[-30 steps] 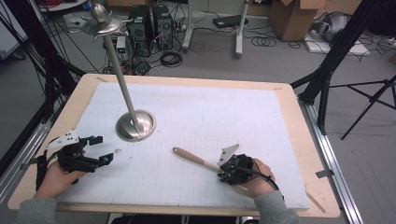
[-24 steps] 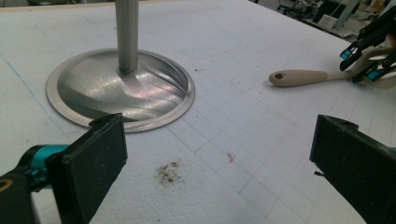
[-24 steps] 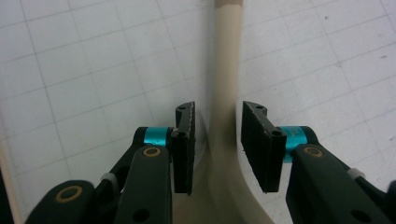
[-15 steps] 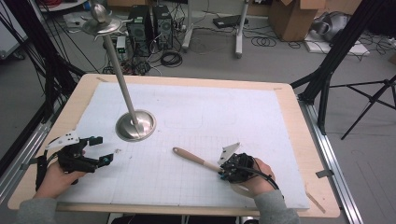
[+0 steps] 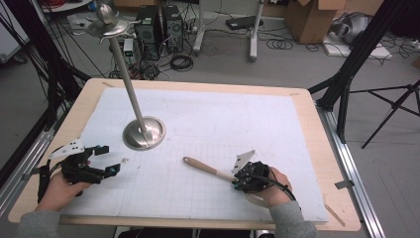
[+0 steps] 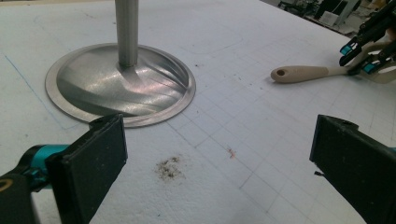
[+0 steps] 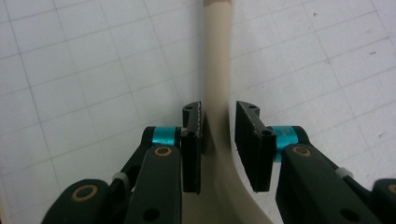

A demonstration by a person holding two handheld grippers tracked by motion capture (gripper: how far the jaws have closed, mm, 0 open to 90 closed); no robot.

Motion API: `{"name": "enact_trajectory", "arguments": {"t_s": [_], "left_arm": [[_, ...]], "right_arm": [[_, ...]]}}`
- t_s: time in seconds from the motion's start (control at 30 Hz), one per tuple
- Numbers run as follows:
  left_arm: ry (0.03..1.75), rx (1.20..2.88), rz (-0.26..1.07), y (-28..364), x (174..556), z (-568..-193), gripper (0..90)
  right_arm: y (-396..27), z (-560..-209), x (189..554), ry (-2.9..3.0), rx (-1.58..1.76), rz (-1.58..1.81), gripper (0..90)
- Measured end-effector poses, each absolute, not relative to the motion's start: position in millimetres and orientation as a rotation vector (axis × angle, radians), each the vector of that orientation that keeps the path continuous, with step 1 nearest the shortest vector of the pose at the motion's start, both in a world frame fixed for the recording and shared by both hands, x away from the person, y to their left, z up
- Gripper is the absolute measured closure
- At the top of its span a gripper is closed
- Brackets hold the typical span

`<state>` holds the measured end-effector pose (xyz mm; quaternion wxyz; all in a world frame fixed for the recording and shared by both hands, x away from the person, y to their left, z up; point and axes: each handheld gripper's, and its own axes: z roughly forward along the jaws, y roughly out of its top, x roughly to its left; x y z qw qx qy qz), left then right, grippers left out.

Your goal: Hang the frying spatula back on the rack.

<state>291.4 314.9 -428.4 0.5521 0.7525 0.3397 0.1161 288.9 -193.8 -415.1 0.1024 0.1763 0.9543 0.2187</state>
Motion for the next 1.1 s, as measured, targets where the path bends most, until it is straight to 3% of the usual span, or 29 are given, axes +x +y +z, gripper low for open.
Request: {"name": "enact_trajectory", "arguments": {"t_s": [0.5, 1.1], "left_arm": [[0.806, 1.787, 0.271, 314, 291, -429, 4.4], [0.803, 1.781, 0.278, 314, 291, -428, 4.4]], "right_arm": [[-194, -415, 291, 2.815, 0.506, 0.638, 76.8], [-212, -412, 298, 2.839, 0.596, 0.870, 77.0]]}}
